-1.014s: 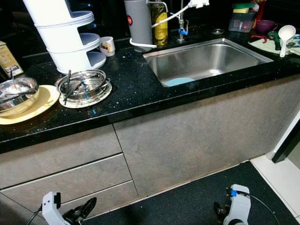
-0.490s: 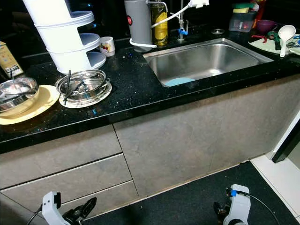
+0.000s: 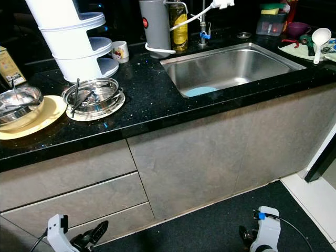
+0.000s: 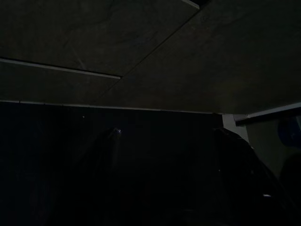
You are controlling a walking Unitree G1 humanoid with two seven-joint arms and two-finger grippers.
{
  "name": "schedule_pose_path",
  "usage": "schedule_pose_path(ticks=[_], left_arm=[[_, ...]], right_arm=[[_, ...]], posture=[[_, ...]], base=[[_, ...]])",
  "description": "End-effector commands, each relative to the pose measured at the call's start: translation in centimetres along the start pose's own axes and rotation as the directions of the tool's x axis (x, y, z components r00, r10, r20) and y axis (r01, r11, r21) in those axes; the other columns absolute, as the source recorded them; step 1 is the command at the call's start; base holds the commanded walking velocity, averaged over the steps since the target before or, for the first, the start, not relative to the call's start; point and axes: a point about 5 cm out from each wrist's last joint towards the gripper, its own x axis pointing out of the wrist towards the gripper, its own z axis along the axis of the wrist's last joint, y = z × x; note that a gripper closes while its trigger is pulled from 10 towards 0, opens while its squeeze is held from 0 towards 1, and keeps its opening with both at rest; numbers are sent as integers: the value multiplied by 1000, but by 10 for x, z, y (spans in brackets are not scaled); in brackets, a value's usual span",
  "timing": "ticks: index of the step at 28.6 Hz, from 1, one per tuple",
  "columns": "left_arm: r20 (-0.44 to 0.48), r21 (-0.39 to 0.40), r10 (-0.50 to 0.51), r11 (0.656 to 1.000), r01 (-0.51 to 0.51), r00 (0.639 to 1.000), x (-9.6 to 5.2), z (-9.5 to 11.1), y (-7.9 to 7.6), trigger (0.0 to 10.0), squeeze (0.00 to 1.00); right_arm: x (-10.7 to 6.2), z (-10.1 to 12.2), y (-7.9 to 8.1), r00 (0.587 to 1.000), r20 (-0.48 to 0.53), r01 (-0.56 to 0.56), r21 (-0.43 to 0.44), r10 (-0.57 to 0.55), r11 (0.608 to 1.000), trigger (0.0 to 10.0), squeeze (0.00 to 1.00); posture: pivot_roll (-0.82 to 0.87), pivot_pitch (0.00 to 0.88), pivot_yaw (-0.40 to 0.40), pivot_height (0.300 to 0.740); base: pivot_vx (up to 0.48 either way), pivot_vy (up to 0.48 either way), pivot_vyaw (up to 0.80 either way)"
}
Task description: Kitchen organization
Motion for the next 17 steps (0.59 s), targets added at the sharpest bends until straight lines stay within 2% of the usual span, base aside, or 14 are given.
schedule_pose_path(ticks=[1, 17], left_arm=[[-1, 6, 17, 1000, -17, 1000, -2, 4, 5, 10000, 0], [-1, 6, 17, 1000, -17, 1000, -2, 4, 5, 10000, 0]], right_arm=[[2, 0, 4, 1000, -8, -9, 4, 9, 1000, 10000, 0], [2, 0, 4, 1000, -9, -8, 4, 8, 1000, 10000, 0]], posture=[[-101, 0, 71, 740], [-103, 0, 73, 740]], base=[[0, 0, 0], [0, 0, 0]])
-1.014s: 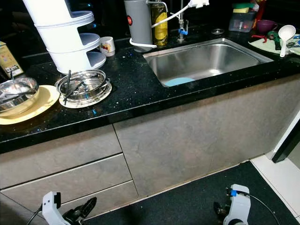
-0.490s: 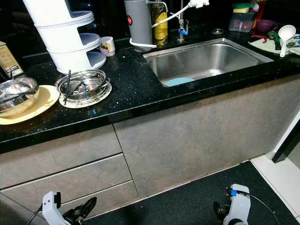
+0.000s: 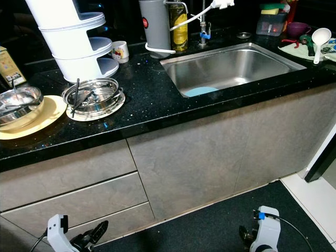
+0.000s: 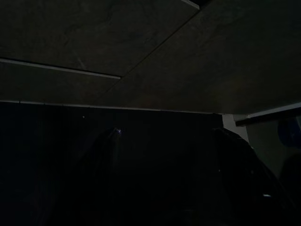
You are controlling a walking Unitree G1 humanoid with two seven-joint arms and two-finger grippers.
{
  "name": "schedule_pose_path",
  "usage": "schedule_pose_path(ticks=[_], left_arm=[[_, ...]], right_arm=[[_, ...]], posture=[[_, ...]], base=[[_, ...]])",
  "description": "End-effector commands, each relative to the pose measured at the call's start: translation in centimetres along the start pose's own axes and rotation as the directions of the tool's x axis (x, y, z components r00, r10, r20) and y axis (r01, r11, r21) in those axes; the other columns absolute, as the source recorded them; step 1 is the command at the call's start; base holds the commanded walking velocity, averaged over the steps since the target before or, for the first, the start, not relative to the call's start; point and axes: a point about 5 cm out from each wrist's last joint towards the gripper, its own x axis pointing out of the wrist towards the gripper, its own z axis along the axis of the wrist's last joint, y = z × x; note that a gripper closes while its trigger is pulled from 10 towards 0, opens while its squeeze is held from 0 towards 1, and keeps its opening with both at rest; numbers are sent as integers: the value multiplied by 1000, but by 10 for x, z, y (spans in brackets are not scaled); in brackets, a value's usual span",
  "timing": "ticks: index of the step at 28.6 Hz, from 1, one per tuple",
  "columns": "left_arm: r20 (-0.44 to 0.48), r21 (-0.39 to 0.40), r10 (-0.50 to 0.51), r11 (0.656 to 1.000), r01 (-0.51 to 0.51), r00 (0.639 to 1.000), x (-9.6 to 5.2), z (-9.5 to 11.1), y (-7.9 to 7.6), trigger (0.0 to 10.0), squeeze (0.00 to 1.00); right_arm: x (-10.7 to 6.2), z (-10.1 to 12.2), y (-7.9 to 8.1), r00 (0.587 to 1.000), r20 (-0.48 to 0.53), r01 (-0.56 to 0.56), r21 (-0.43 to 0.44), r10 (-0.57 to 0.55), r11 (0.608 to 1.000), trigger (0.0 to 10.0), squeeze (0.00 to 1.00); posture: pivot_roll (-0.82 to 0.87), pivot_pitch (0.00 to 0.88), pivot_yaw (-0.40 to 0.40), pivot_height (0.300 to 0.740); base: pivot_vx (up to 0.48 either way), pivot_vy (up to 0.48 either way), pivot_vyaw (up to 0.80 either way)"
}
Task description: Kitchen organization
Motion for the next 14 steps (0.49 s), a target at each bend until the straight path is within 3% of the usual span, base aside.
schedule_pose_path(ticks=[1, 14], left_arm=[[-2, 7, 17, 1000, -17, 1000, -2, 4, 5, 10000, 0], [-14, 7, 17, 1000, -17, 1000, -4, 1, 5, 10000, 0]], right_arm=[[2, -1, 4, 1000, -10, -7, 3, 8, 1000, 10000, 0], [1, -4, 4, 1000, -18, -10, 0, 10, 1000, 10000, 0]], posture=[[-103, 0, 73, 740], [-98, 0, 70, 740]], base=[[0, 0, 0], [0, 0, 0]])
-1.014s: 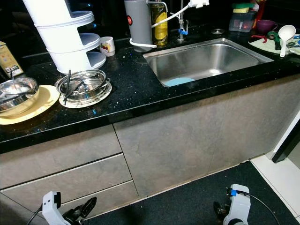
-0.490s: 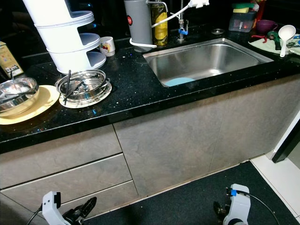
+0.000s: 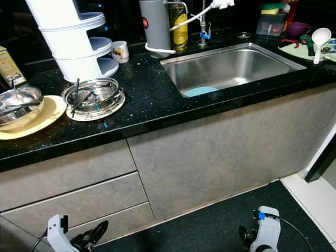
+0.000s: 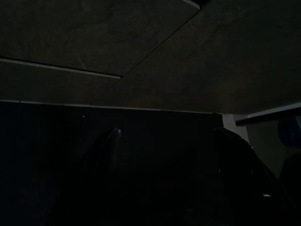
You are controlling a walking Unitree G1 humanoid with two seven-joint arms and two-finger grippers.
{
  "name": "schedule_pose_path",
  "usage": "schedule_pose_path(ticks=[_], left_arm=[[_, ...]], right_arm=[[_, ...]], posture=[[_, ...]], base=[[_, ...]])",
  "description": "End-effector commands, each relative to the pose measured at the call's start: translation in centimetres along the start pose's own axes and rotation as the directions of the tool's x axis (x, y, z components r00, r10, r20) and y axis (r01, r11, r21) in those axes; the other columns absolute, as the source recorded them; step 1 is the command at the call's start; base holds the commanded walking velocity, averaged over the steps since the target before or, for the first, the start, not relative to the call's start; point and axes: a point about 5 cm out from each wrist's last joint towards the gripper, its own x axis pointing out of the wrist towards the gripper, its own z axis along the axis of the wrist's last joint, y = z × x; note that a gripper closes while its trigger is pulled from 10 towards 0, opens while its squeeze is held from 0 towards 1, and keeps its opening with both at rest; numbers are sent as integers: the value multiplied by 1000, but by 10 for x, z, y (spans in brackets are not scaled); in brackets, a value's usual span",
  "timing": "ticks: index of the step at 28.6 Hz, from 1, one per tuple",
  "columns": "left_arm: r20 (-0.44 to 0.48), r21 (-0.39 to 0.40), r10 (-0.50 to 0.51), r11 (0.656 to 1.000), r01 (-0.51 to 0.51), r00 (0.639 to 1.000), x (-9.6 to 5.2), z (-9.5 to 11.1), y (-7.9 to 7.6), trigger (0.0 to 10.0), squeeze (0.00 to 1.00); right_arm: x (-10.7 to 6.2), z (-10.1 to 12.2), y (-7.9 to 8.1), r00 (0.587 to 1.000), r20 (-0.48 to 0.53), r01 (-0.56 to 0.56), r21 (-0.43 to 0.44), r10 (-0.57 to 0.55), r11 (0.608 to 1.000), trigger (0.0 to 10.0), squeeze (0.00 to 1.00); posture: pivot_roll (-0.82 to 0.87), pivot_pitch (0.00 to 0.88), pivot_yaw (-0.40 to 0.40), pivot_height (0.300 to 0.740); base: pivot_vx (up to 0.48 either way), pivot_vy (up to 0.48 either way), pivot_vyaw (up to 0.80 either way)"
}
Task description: Kitchen organization
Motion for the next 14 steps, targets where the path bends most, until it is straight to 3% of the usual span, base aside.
schedule_pose_path(ticks=[1, 14], left_arm=[[-13, 7, 17, 1000, -16, 1000, -4, 1, 5, 10000, 0], [-5, 7, 15, 1000, -15, 1000, -3, 1, 4, 10000, 0]], right_arm=[[1, -3, 4, 1000, -18, -10, 1, 10, 1000, 10000, 0], [1, -3, 3, 1000, -20, -11, -2, 11, 1000, 10000, 0]], posture=[[-98, 0, 70, 740], [-97, 0, 65, 740]], base=[[0, 0, 0], [0, 0, 0]])
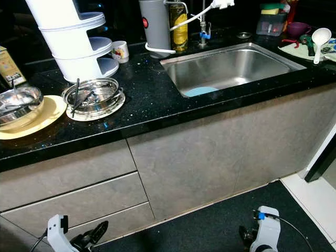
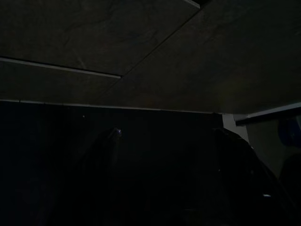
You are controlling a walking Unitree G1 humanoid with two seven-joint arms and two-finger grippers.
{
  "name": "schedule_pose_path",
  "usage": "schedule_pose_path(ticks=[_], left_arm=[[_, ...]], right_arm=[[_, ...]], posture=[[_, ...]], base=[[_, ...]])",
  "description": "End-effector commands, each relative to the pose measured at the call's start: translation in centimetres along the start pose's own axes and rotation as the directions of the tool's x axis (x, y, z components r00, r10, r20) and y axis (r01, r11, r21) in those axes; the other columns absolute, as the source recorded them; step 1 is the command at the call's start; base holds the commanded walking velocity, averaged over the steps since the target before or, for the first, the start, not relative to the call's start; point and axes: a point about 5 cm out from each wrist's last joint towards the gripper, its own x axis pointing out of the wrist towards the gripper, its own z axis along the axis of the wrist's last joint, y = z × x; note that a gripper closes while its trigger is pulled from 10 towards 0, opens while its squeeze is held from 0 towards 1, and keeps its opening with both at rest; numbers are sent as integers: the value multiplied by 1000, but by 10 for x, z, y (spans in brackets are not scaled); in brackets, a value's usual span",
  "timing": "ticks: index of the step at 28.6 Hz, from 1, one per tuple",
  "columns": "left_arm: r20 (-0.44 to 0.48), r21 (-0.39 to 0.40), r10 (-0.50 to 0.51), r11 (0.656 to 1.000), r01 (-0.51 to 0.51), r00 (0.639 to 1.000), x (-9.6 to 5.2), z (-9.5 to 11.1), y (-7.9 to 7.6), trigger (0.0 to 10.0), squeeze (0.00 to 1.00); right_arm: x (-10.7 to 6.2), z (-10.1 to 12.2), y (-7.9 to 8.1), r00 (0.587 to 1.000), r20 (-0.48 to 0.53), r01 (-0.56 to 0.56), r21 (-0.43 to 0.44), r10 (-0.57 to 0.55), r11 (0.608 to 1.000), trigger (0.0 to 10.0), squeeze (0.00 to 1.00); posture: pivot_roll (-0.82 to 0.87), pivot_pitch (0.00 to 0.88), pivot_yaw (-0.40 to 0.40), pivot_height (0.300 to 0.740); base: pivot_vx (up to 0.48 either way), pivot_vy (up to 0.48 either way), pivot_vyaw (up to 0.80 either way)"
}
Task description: Kitchen organization
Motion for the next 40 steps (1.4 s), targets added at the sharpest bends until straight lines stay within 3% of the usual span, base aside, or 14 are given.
schedule_pose_path(ticks=[1, 40], left_arm=[[-4, 8, 15, 1000, -15, 1000, -3, 1, 4, 10000, 0], [-2, 9, 12, 1000, -12, 1000, -4, 1, 4, 10000, 0]], right_arm=[[1, -3, 3, 1000, -19, -11, -1, 11, 1000, 10000, 0], [0, -3, 2, 1000, -14, -8, 3, 8, 1000, 10000, 0]], posture=[[-97, 0, 65, 740], [-91, 0, 59, 740]], base=[[0, 0, 0], [0, 0, 0]])
